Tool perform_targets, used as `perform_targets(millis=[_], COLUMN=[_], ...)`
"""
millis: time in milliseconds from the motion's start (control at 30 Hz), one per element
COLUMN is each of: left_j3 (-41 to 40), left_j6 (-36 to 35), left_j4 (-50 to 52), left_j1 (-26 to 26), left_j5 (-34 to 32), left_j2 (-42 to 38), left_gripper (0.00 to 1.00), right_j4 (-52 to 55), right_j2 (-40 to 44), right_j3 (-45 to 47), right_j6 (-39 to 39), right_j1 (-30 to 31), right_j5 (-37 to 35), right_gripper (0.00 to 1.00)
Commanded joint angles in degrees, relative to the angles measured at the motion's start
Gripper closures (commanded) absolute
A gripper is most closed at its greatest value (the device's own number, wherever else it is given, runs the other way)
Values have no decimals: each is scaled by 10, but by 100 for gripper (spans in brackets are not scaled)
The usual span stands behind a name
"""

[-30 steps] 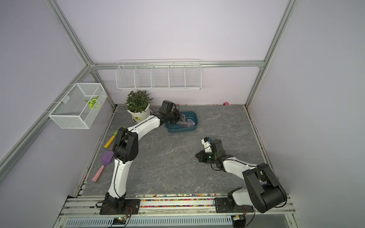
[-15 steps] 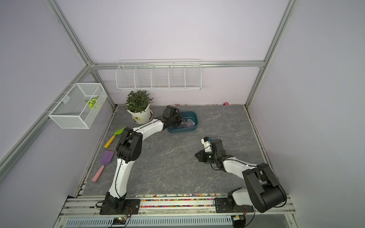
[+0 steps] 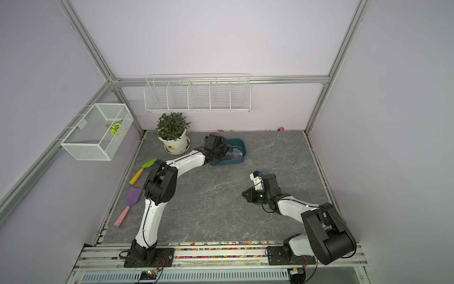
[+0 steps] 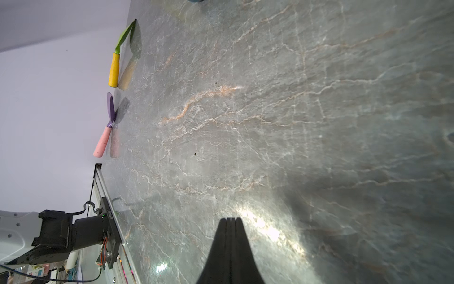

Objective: Put the scattered rulers into the storage box
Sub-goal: Place the ruler in the storage box.

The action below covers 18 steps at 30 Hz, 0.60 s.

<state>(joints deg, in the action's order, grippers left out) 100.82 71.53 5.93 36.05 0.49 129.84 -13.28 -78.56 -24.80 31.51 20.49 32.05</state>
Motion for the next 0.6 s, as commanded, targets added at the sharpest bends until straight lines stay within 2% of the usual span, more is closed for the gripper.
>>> perform_targets(millis=[0, 100, 233, 300, 367, 467, 533, 567], left_j3=[7, -1, -49, -86, -137, -240, -321, -363], left_j6=[-36, -58, -85, -128, -174, -308, -443, -497], left_j4=[2, 10, 9, -6, -42, -119, -198, -232], left_j1=[9, 14, 19, 22, 28, 59, 81, 84], left_j5=[-22, -31, -55, -60, -70, -134, -169, -169], left_j2=[-45, -69, -126, -165, -212, -305, -358, -380], left_gripper=[23, 16, 6, 2, 1, 0, 0, 0], right_j4=[-3, 5, 25, 48, 85, 180, 214, 219], right_j2=[9, 17, 34, 52, 80, 143, 180, 198], right_j3=[5, 2, -4, -16, -31, -77, -99, -105], right_j6=[1, -2, -8, -13, -24, -51, -53, -42], right_j1=[-4, -3, -4, -4, -4, -4, -3, -5], right_j5=[8, 3, -8, -19, -45, -156, -286, -361], right_gripper=[95, 94, 87, 83, 75, 59, 47, 36])
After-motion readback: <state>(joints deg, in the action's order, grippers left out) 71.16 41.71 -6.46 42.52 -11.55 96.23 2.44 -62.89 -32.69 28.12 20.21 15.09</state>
